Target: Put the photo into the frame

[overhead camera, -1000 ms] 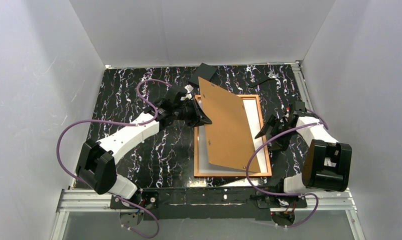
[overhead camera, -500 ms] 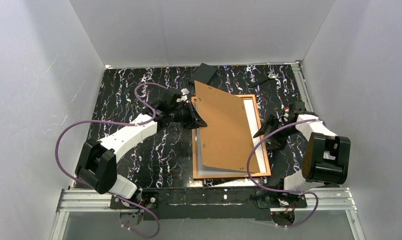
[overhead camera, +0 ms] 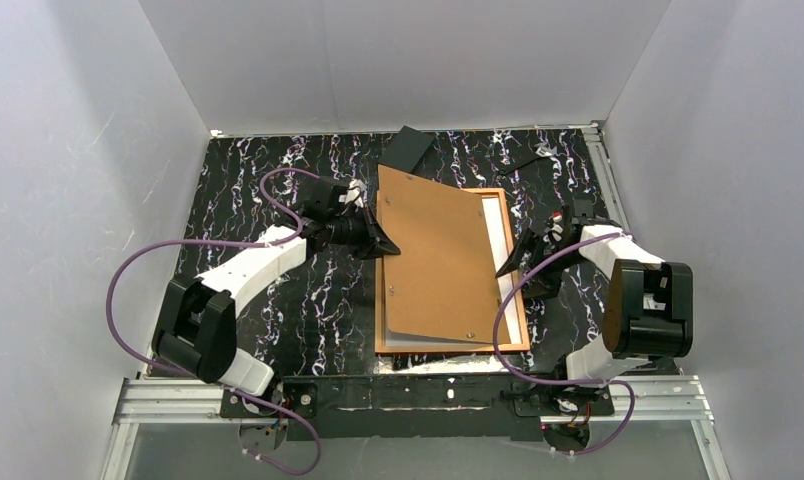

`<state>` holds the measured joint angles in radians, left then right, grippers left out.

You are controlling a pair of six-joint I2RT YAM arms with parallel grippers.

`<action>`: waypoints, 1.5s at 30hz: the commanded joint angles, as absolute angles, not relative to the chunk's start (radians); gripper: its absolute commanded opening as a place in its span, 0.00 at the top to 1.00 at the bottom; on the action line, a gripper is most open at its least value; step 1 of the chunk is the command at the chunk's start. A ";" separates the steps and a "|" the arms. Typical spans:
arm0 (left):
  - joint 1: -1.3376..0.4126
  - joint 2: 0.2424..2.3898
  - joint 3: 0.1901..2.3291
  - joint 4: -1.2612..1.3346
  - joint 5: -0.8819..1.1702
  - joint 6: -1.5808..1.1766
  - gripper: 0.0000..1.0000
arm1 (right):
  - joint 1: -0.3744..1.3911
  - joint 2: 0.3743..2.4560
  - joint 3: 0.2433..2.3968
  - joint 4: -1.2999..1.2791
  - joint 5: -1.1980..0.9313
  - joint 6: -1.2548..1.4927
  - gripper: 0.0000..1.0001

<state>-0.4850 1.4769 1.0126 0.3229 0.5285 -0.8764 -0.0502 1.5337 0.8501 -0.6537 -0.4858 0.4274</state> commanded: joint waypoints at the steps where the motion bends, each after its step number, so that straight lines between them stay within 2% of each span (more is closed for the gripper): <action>1: -0.502 1.539 0.992 0.131 0.559 -0.748 1.00 | 0.037 1.572 0.860 -0.558 -0.575 0.467 0.10; 12: -0.500 1.656 1.050 0.065 0.568 -0.597 1.00 | 0.063 1.577 0.841 -0.488 -0.651 0.473 0.11; 19: -0.502 1.756 1.098 0.081 0.616 -0.624 1.00 | 0.082 1.584 0.852 -0.475 -0.660 0.475 0.11; 28: -0.545 1.798 1.049 0.174 0.589 -0.697 1.00 | 0.098 1.560 0.851 -0.452 -0.690 0.490 0.11; 36: -0.549 1.796 1.084 0.052 0.513 -0.632 1.00 | 0.100 1.550 0.837 -0.449 -0.692 0.483 0.11; 38: -0.554 1.798 1.105 -0.019 0.468 -0.607 0.96 | 0.100 1.548 0.831 -0.445 -0.692 0.483 0.11; 41: -0.566 1.812 1.148 -0.129 0.402 -0.571 0.78 | 0.100 1.546 0.825 -0.443 -0.692 0.480 0.11; 45: -0.589 1.831 1.188 -0.229 0.302 -0.536 0.64 | 0.100 1.545 0.822 -0.443 -0.692 0.476 0.11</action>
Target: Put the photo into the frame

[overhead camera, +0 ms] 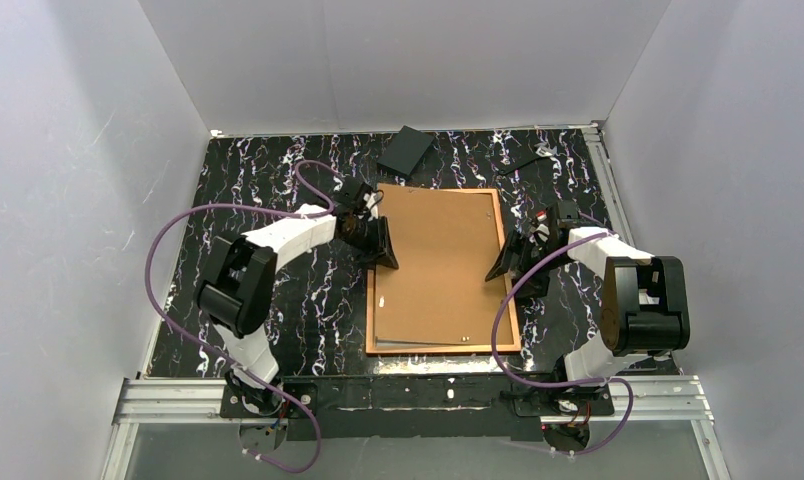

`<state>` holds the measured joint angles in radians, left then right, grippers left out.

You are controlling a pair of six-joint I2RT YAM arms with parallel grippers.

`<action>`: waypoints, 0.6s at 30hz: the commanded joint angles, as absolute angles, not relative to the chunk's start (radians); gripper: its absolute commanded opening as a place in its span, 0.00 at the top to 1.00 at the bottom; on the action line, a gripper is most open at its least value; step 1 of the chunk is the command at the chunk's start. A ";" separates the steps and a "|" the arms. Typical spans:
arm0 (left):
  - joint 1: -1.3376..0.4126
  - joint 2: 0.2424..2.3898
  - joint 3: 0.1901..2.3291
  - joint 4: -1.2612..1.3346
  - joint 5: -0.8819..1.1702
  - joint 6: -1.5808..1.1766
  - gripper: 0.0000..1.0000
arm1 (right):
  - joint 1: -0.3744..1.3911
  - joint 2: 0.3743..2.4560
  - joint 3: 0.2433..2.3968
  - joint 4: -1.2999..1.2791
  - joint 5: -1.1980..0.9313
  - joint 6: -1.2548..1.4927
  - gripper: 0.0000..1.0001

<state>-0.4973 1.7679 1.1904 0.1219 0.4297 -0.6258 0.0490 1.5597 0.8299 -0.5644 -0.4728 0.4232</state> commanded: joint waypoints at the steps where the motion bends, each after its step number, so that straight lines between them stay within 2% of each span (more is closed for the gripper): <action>1: -0.593 1.833 1.193 -0.243 0.280 -0.532 0.61 | 0.100 1.545 0.822 -0.444 -0.690 0.476 0.11; 10: -0.614 1.807 1.237 -0.336 0.129 -0.494 0.39 | 0.100 1.537 0.820 -0.449 -0.687 0.468 0.11; 18: -0.644 1.770 1.295 -0.404 0.063 -0.461 0.32 | 0.101 1.541 0.815 -0.445 -0.687 0.465 0.11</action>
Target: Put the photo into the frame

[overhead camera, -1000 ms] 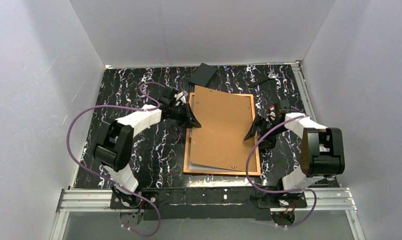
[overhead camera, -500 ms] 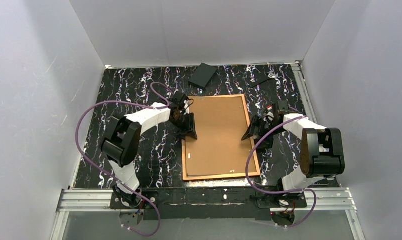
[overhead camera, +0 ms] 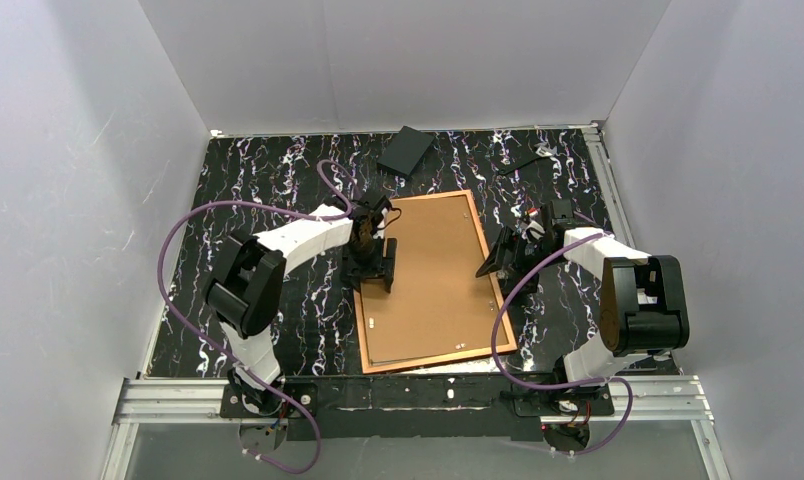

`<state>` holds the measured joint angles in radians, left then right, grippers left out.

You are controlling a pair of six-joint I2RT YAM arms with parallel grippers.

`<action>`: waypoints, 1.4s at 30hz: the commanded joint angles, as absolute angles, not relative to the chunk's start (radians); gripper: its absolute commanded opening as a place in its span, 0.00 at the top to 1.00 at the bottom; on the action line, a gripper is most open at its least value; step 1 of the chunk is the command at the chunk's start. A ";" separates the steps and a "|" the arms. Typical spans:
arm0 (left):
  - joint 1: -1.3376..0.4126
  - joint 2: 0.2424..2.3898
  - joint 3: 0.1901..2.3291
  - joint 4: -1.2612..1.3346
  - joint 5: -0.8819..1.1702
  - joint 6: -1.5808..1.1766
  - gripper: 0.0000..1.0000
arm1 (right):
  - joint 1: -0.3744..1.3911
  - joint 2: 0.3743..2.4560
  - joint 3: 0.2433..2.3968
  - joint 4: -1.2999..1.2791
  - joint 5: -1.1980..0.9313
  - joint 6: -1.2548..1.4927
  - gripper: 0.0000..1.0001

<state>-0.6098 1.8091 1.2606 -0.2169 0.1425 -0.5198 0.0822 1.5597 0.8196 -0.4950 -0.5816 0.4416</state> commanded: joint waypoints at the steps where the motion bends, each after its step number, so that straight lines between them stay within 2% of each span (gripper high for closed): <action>1: -0.650 1.767 1.309 -0.421 0.054 -0.456 0.30 | 0.100 1.539 0.815 -0.445 -0.686 0.463 0.11; 3: -0.661 1.769 1.337 -0.457 0.030 -0.449 0.22 | 0.101 1.541 0.813 -0.445 -0.687 0.462 0.11; 6: -0.677 1.764 1.380 -0.513 -0.030 -0.438 0.19 | 0.101 1.540 0.812 -0.445 -0.687 0.462 0.11; 9: -0.694 1.761 1.433 -0.588 -0.115 -0.431 0.05 | 0.101 1.538 0.810 -0.446 -0.685 0.460 0.11; 12: -0.709 1.748 1.460 -0.646 -0.226 -0.423 0.02 | 0.101 1.535 0.808 -0.447 -0.681 0.456 0.11; 20: -0.712 1.582 1.280 -0.561 -0.283 -0.450 0.02 | 0.105 1.521 0.796 -0.462 -0.654 0.438 0.11; 33: -0.500 1.285 0.736 -0.106 0.187 -0.659 0.07 | 0.238 1.470 0.775 -0.549 -0.481 0.429 0.10; 42: -0.446 1.324 0.616 0.028 0.285 -0.705 0.11 | 0.365 1.419 0.739 -0.562 -0.416 0.486 0.11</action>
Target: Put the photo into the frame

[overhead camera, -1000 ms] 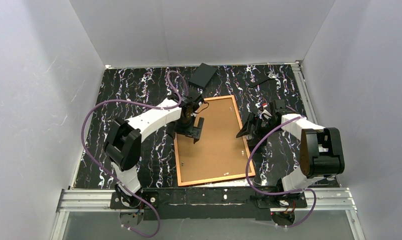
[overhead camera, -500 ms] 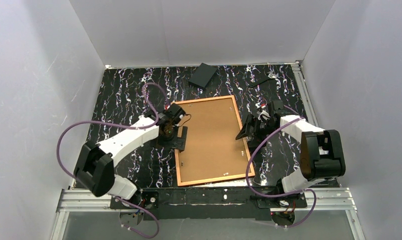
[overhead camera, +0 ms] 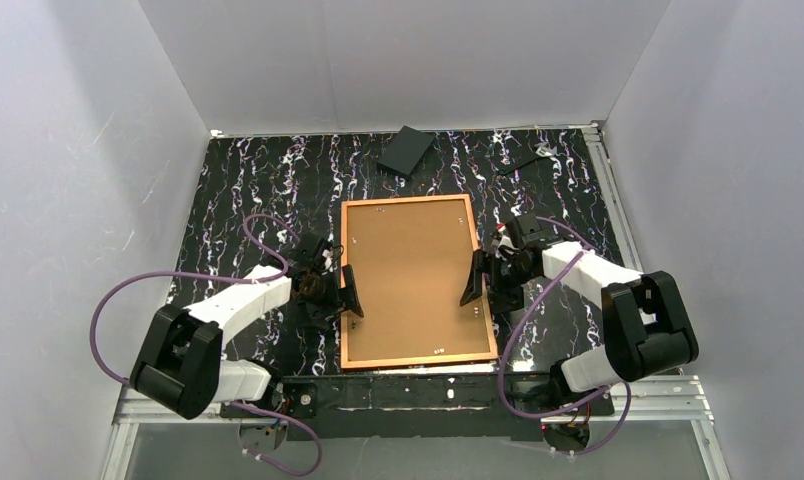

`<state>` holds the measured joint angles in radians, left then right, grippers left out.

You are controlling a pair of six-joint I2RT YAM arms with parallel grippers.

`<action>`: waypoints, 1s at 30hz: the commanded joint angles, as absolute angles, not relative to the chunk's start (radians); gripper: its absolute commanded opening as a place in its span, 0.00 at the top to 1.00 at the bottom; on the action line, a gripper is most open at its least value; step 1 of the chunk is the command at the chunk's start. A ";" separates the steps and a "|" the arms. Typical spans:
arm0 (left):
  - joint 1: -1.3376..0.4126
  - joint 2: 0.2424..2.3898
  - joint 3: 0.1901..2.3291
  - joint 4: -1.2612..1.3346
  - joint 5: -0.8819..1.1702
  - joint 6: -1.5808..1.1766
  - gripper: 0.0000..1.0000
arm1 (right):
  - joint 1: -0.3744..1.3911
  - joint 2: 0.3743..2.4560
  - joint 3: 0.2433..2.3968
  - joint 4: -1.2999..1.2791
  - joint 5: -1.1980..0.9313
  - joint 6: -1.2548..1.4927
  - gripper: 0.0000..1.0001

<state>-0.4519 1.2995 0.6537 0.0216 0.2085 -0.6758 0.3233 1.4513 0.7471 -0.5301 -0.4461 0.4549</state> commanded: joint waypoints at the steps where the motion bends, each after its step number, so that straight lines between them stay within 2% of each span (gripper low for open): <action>1: -0.447 1.329 0.612 0.028 0.286 -0.704 0.12 | 0.376 1.416 0.739 -0.565 -0.411 0.490 0.11; 6: -0.446 1.318 0.608 0.014 0.273 -0.695 0.13 | 0.425 1.401 0.735 -0.573 -0.378 0.512 0.11; 12: -0.446 1.247 0.674 -0.103 0.209 -0.637 0.09 | 0.445 1.384 0.774 -0.628 -0.298 0.499 0.10; 19: -0.446 1.084 0.811 -0.204 0.118 -0.570 0.04 | 0.446 1.329 0.812 -0.693 -0.209 0.481 0.08; 24: -0.446 1.064 1.003 -0.241 0.160 -0.601 0.02 | 0.446 1.300 0.825 -0.718 -0.174 0.474 0.07; 26: -0.446 1.021 0.900 -0.258 0.082 -0.686 0.02 | 0.461 1.313 0.817 -0.710 -0.165 0.482 0.08; 28: -0.446 0.987 0.800 -0.289 -0.020 -0.680 0.05 | 0.491 1.348 0.829 -0.699 -0.136 0.497 0.08; 30: -0.447 1.034 0.692 -0.249 -0.034 -0.679 0.10 | 0.527 1.437 0.881 -0.719 -0.058 0.505 0.09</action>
<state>-0.4473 0.9981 0.7918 -0.1860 0.0330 -0.6666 0.4892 1.3510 0.7967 -0.7063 -0.1547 0.4950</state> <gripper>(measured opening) 0.925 0.915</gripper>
